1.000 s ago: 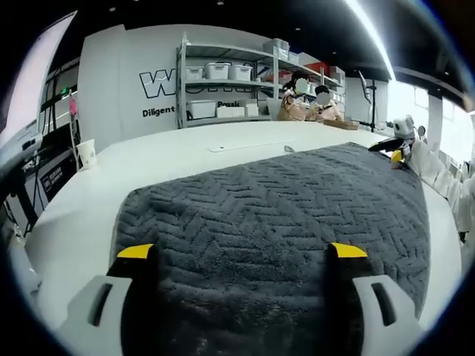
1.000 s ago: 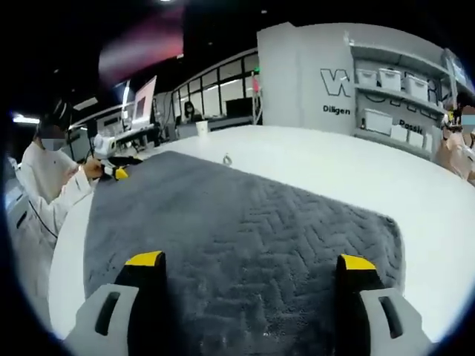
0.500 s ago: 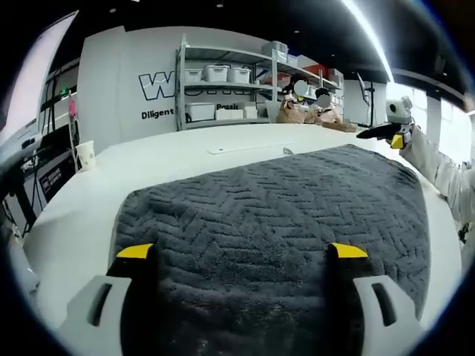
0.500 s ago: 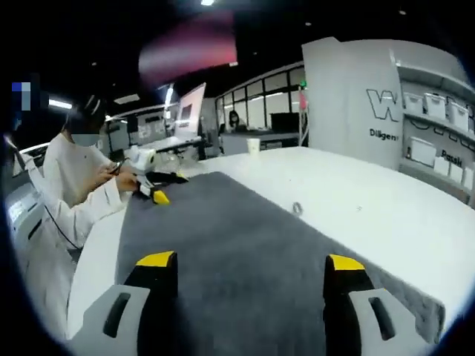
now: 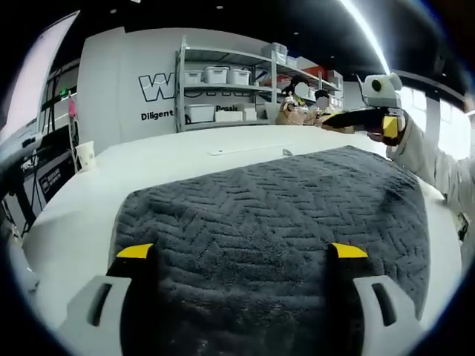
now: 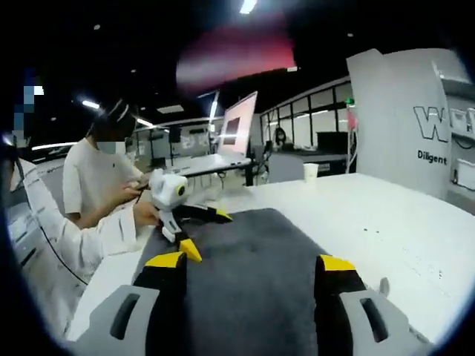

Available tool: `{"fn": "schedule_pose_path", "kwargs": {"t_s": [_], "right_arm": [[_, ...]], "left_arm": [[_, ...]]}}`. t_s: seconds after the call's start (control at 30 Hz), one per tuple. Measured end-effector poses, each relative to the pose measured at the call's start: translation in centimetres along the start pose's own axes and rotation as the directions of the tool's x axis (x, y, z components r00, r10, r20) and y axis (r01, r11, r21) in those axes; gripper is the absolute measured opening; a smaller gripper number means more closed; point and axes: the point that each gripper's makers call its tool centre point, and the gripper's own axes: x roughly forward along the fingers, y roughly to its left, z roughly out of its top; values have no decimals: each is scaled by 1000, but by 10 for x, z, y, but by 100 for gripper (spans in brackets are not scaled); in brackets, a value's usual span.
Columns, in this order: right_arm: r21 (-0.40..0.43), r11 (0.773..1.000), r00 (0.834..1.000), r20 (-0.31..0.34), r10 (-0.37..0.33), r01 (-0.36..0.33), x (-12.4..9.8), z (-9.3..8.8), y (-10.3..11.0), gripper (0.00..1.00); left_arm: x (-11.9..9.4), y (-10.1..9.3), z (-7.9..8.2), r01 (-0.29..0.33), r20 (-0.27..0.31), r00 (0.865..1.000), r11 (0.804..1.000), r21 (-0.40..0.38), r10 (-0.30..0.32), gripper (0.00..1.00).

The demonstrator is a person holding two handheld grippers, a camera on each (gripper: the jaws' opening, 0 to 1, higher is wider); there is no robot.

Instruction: Open the folded towel by lifting each exposed corner and separating the folded layers until the towel lies flat within the target outline without major curled edges

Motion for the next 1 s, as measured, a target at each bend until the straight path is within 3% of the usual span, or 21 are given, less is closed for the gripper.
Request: {"fn": "schedule_pose_path", "kwargs": {"t_s": [0.17,0.57,0.67,0.77,1.0], "right_arm": [[-46,998,997,-73,26,-29,33,-14,1,67],[-78,994,985,-163,58,-71,77,-46,1,65],[-88,993,982,-177,67,-84,83,-52,4,66],[-71,988,979,-162,122,-135,90,-54,13,71],[-95,987,971,-213,105,-128,91,-70,9,69]], "left_arm": [[0,0,0,-1,1,1000,1000,0,1,94],[1,-1,0,6,5,1000,1000,1,-6,94],[1,0,0,6,6,1000,1000,1,-6,94],[1,-1,-1,6,7,1000,1000,1,-6,94],[2,-1,-1,4,9,1000,1000,2,-4,94]]}}
